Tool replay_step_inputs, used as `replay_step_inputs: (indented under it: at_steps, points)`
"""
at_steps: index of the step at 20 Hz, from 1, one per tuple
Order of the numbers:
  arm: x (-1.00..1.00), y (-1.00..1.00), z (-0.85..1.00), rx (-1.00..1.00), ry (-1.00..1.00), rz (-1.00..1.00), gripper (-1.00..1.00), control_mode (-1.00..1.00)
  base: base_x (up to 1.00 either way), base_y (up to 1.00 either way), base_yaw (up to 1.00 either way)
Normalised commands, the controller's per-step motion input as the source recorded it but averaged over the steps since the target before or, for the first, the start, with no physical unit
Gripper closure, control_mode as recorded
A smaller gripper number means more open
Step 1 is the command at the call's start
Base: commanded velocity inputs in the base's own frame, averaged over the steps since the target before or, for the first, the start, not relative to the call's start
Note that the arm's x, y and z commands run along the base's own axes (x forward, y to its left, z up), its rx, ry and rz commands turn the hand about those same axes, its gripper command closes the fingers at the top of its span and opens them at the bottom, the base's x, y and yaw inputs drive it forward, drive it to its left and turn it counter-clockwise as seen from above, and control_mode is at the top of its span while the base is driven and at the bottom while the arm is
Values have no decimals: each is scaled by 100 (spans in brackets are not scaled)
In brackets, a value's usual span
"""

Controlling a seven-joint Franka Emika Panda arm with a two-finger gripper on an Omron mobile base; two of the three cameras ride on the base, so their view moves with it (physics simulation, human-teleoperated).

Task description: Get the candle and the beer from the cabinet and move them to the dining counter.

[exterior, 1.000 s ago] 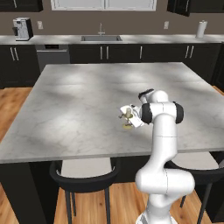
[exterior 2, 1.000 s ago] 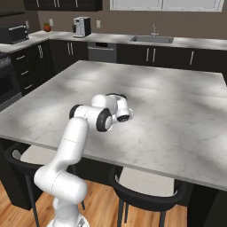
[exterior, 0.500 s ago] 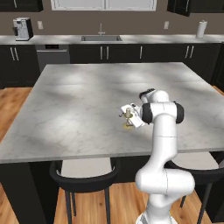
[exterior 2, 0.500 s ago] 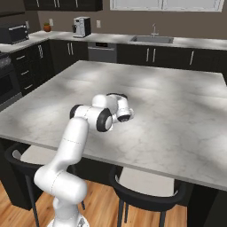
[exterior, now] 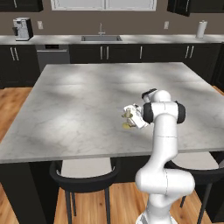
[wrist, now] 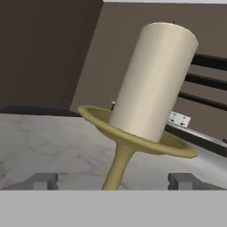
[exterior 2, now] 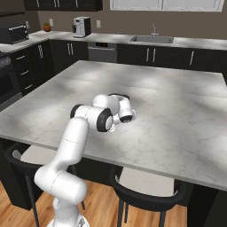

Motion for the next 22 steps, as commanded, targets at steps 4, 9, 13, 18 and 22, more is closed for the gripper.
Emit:
replay_step_inputs:
  at_steps: [4, 9, 13, 18, 22]
  points:
    - [-9, -25, 0, 0, 0, 0, -100, -100, 0, 0, 0]
    - [-10, -27, 7, 0, 0, 0, -100, -100, 0, 0, 0]
    - [-6, -27, 14, 0, 3, -1, -100, -100, 0, 0, 0]
    - [-16, -20, 21, 0, 8, -7, -100, -100, 0, 0, 0]
    - [-20, -15, 23, 0, 16, -12, -100, -100, 0, 0, 0]
